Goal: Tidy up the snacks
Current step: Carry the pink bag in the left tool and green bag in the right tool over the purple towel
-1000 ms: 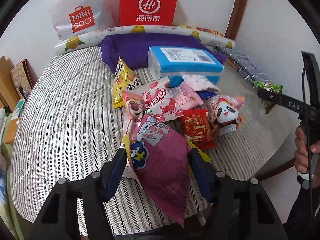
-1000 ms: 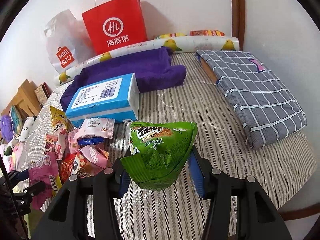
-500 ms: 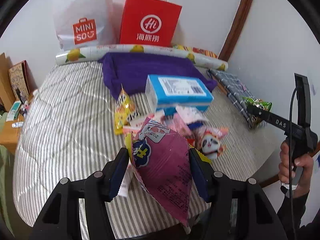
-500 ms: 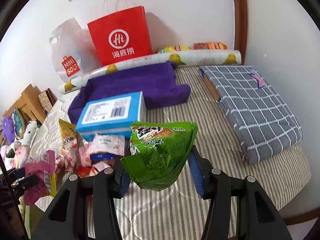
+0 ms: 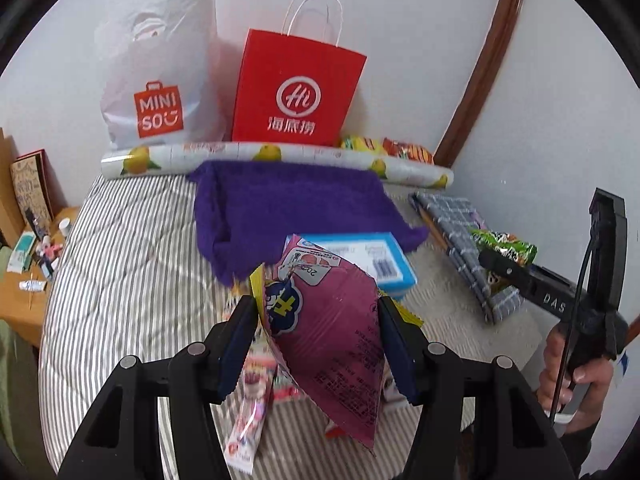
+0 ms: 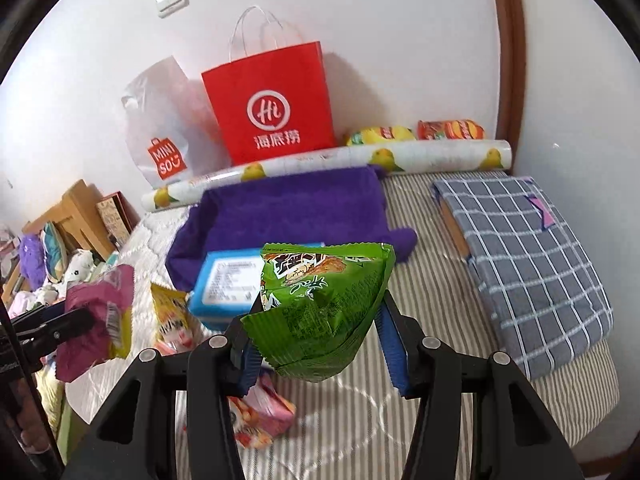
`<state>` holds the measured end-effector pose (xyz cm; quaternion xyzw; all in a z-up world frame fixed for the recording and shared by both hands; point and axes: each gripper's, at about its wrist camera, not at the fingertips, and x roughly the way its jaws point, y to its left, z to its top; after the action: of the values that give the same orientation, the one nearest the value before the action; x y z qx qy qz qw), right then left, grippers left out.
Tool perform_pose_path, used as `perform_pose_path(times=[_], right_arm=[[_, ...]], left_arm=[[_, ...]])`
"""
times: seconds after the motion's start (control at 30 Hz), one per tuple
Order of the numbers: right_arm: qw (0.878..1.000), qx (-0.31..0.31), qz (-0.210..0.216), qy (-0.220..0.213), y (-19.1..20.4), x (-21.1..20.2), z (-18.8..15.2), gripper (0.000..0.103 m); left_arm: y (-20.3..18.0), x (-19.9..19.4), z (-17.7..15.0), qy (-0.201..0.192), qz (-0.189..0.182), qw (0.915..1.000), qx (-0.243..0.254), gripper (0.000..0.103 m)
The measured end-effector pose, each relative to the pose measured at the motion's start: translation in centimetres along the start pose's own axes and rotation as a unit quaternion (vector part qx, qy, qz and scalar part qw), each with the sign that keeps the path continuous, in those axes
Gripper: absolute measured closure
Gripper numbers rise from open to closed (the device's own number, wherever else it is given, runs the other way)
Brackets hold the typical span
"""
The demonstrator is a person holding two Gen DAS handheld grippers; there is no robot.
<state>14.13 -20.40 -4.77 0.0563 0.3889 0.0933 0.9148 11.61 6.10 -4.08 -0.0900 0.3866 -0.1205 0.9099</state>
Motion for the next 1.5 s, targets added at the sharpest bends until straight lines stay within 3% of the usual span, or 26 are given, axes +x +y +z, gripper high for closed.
perform_pose_path(times=[0.4, 0.87, 1.5], right_arm=[[0.999, -0.037, 0.019, -0.032, 1.4, 1.6, 6.8, 0.053], [0.998, -0.053, 0.024, -0.025, 1.2, 7.3, 12.9, 0.053], [0.997, -0.057, 0.046, -0.02, 2.1, 14.0, 17.6, 0.053]], left_arm=[[0.1, 1.9, 6.7, -0.027, 0.009, 0.9996, -0.006, 0.045], [1.9, 5.9, 13.5, -0.031, 0.025, 0.999, -0.022, 0.045], [5.0, 11.4, 17.4, -0.019, 0.039, 0.9986, -0.03, 0.045]])
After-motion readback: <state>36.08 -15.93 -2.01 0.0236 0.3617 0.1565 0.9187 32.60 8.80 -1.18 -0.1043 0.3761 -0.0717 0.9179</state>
